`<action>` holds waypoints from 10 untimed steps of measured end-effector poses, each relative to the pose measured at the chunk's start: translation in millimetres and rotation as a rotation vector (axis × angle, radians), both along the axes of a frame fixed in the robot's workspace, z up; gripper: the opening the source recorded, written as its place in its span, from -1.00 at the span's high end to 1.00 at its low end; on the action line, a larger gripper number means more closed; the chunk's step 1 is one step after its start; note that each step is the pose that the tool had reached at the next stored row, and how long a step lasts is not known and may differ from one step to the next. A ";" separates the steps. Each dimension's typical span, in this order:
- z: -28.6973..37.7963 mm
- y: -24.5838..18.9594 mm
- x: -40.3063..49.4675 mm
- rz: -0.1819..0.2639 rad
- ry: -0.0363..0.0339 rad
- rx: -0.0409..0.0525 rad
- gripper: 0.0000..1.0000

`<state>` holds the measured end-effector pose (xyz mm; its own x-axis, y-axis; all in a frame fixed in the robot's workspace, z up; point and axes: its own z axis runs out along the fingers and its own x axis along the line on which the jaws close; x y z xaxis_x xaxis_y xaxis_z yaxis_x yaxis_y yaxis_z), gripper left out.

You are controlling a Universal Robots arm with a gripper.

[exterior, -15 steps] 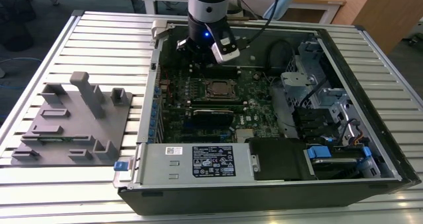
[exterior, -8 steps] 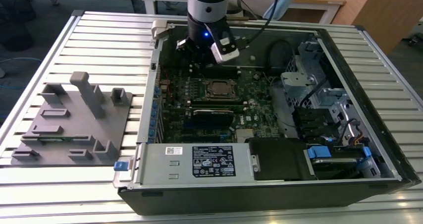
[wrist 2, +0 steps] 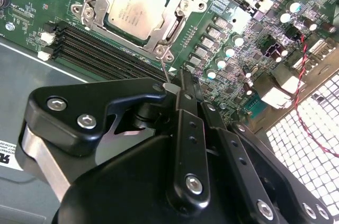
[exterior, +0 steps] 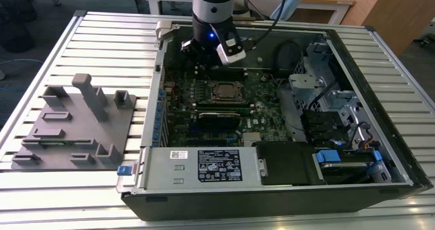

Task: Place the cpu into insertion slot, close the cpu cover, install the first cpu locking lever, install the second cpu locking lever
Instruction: 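Install the first cpu locking lever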

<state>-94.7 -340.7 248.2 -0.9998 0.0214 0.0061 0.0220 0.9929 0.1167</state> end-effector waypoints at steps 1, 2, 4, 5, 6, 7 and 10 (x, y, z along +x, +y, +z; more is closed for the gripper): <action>0.0 0.0 0.0 0.000 0.0000 -0.0001 0.80; 0.0 0.0 0.0 0.000 0.0000 0.0000 0.80; 0.1 -0.1 -0.1 0.000 0.0002 0.0009 0.80; 0.1 -0.1 -0.1 0.000 0.0001 0.0033 0.80; 0.0 -0.1 -0.1 0.000 -0.0001 0.0100 0.80; 0.0 -0.1 0.0 0.000 0.0000 0.0175 0.80; 0.0 -0.2 -0.2 0.000 0.0000 0.0310 0.80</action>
